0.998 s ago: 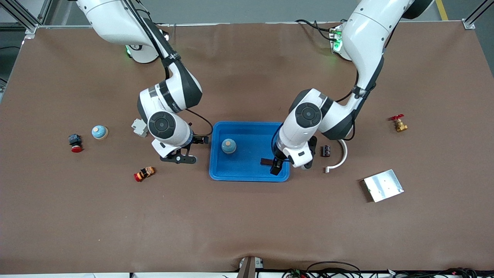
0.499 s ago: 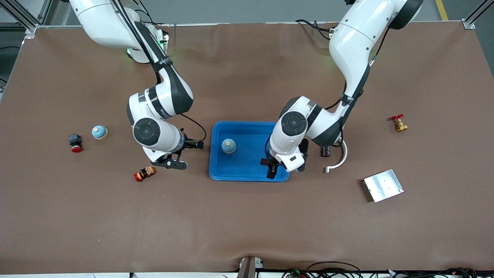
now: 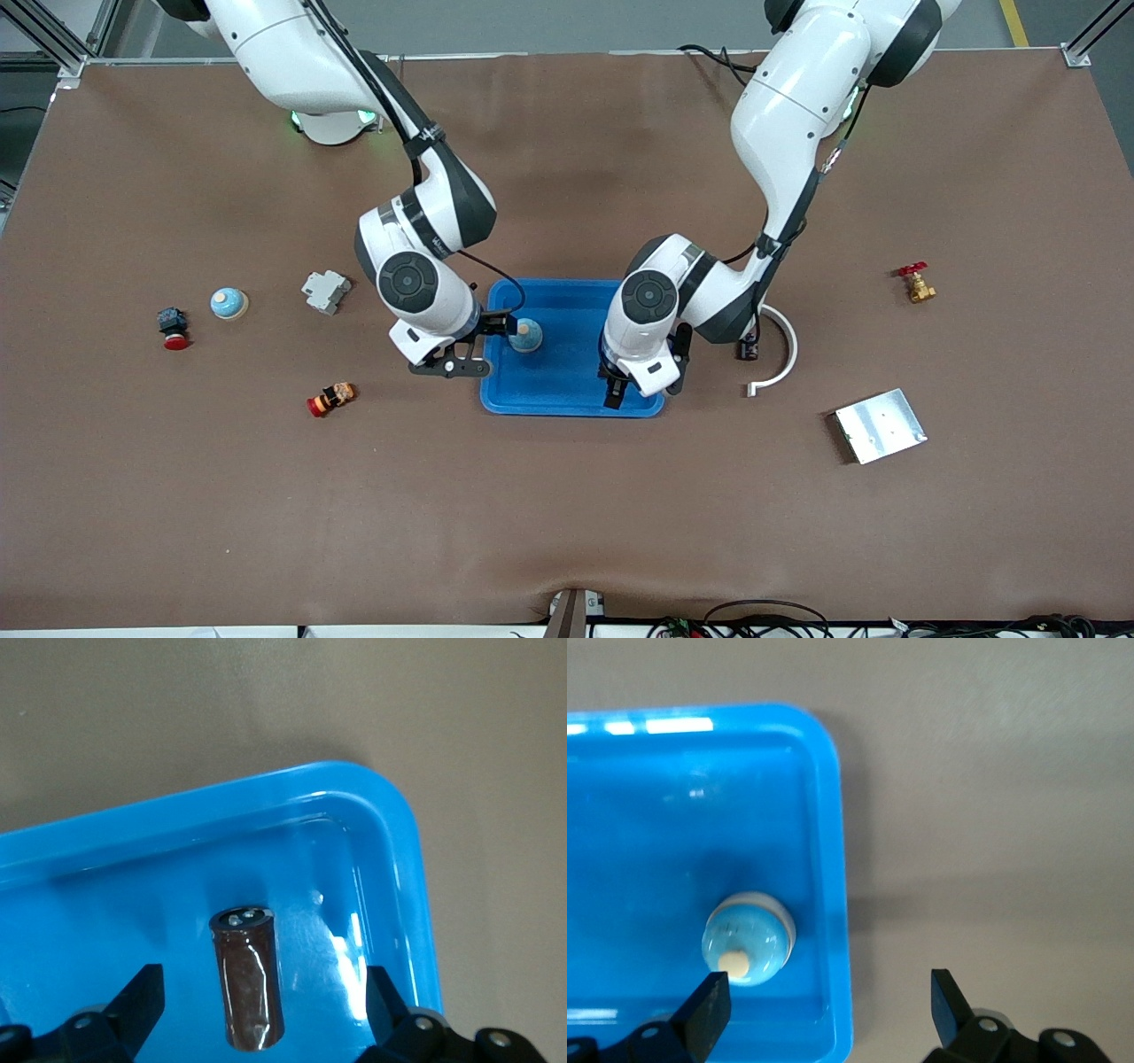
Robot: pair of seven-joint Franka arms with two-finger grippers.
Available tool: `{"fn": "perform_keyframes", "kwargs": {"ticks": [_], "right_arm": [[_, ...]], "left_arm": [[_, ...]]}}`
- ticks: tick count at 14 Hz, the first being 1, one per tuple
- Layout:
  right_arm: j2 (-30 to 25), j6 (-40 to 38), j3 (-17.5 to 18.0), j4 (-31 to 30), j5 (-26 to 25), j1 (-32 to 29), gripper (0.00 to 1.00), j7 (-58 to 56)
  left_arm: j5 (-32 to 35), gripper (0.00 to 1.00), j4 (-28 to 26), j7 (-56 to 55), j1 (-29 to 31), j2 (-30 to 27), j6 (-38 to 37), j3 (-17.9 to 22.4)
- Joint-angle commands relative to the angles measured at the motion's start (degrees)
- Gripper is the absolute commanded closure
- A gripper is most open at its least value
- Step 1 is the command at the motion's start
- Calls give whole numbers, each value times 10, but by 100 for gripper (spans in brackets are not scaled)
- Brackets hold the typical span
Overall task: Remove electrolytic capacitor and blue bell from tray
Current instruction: 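Grasp the second capacitor with the left gripper while the right grasps the bell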
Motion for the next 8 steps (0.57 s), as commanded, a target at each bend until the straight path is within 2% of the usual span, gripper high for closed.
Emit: {"fn": "perform_keyframes", "kwargs": {"ticks": [1, 3, 5, 8], "right_arm": [[1, -33, 3, 21, 7, -10, 0, -1], [-22, -52, 0, 23, 7, -30, 0, -5], [-24, -77, 4, 28, 5, -41, 0, -13], [-21, -73, 4, 35, 7, -64, 0, -24]], "left_arm": [[9, 0, 19, -12, -10, 13, -7, 9], [10, 0, 19, -12, -10, 17, -7, 9], [10, 0, 19, -11, -10, 21, -6, 9], [10, 0, 19, -7, -10, 21, -5, 9]]}}
